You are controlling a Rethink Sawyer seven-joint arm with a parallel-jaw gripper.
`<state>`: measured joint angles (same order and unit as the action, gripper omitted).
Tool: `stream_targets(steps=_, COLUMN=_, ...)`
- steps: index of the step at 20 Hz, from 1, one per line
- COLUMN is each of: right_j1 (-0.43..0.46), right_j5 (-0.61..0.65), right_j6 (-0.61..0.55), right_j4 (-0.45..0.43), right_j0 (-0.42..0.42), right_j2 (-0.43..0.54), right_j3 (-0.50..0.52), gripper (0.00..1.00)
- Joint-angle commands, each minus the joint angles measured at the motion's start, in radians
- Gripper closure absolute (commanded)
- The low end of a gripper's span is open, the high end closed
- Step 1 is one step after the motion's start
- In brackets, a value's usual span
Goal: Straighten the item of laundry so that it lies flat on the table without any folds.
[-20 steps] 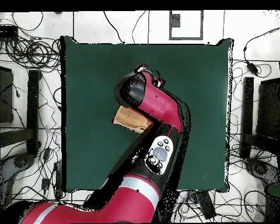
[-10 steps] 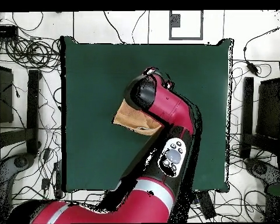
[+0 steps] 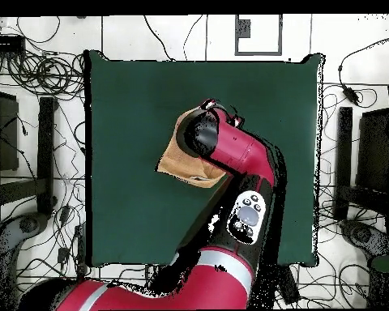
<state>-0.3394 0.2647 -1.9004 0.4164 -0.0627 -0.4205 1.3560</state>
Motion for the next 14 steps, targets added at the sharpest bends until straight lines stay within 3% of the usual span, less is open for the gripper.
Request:
stream_targets(steps=1, right_j1=-0.015, right_j5=0.106, right_j6=0.101, right_j4=-0.143, right_j0=0.036, right_j2=0.241, right_j3=0.08, gripper=0.0)
stream_targets(steps=9, right_j1=-0.063, right_j5=0.149, right_j6=0.242, right_j4=-0.352, right_j0=0.133, right_j2=0.411, right_j3=0.05, gripper=0.0)
stream_targets(steps=14, right_j1=-0.081, right_j5=0.133, right_j6=0.216, right_j4=-0.451, right_j0=0.187, right_j2=0.498, right_j3=0.06, gripper=0.0)
